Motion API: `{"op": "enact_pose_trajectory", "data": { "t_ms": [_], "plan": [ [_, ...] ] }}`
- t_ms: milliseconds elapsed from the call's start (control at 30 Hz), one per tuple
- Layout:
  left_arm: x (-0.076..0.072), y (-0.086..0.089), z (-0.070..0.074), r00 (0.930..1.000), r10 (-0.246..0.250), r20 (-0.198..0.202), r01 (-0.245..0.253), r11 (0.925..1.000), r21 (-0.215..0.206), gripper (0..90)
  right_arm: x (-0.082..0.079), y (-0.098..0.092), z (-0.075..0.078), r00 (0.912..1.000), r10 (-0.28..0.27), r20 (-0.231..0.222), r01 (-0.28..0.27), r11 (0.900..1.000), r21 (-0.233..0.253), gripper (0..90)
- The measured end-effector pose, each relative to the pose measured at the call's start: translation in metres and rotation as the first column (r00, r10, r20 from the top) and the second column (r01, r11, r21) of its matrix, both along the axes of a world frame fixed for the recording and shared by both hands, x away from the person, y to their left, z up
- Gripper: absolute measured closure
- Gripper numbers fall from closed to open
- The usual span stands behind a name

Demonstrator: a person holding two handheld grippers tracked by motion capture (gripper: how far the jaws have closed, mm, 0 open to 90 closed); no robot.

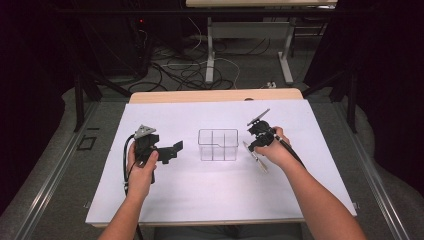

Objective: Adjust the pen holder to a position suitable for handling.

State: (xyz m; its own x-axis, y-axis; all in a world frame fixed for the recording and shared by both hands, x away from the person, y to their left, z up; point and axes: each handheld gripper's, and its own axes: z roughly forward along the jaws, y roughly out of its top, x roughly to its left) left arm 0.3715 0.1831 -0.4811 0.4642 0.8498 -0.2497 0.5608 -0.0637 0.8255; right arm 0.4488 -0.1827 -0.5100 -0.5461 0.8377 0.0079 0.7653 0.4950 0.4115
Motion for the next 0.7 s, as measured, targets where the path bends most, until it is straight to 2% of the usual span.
{"op": "enact_pose_trajectory", "data": {
  "t_ms": [33,67,100,167,267,367,500,567,600,700],
  "plan": [
    [0.000,0.000,0.000,1.0000,0.000,0.000,0.000,1.0000,0.000,0.3,0.001,0.000,-0.001,0.9999,-0.006,-0.009,0.006,1.000,-0.013,63.5],
    [0.000,0.000,0.000,1.0000,0.001,-0.001,-0.001,1.0000,-0.001,0.3,0.002,0.000,-0.006,0.9997,-0.014,0.021,0.013,0.999,0.031,64.2],
    [0.000,0.000,0.000,1.0000,-0.001,0.000,0.001,1.0000,0.000,0.3,0.003,0.000,-0.010,0.9990,-0.015,0.042,0.013,0.999,0.048,64.5],
    [0.000,0.000,0.000,1.0000,-0.003,-0.001,0.003,1.0000,0.001,0.3,0.004,0.001,-0.009,0.9996,-0.028,0.009,0.028,1.000,0.014,64.6],
    [0.000,-0.001,-0.001,1.0000,-0.004,-0.002,0.005,1.0000,0.002,0.3,0.007,0.001,-0.013,0.9999,-0.013,-0.011,0.013,1.000,0.011,65.0],
    [0.000,0.000,0.000,1.0000,-0.004,-0.005,0.004,1.0000,0.001,0.3,0.010,0.002,-0.014,0.9994,-0.021,-0.026,0.021,1.000,0.001,64.9],
    [0.001,0.001,-0.001,1.0000,-0.001,-0.007,0.001,1.0000,-0.008,0.3,0.012,0.004,-0.016,0.9993,-0.029,-0.023,0.029,0.999,0.014,64.8],
    [0.001,0.001,-0.002,1.0000,0.001,-0.010,-0.001,1.0000,-0.006,0.3,0.014,0.005,-0.021,0.9993,-0.036,0.015,0.035,0.998,0.053,64.8],
    [0.001,0.002,-0.002,0.9999,0.002,-0.011,-0.002,1.0000,-0.005,0.3,0.015,0.006,-0.021,0.9992,-0.039,0.007,0.039,0.997,0.060,64.8],
    [0.001,0.002,-0.002,0.9999,0.003,-0.011,-0.003,1.0000,-0.008,0.3,0.017,0.006,-0.020,0.9988,-0.045,-0.017,0.046,0.998,0.032,65.6]
  ]
}}
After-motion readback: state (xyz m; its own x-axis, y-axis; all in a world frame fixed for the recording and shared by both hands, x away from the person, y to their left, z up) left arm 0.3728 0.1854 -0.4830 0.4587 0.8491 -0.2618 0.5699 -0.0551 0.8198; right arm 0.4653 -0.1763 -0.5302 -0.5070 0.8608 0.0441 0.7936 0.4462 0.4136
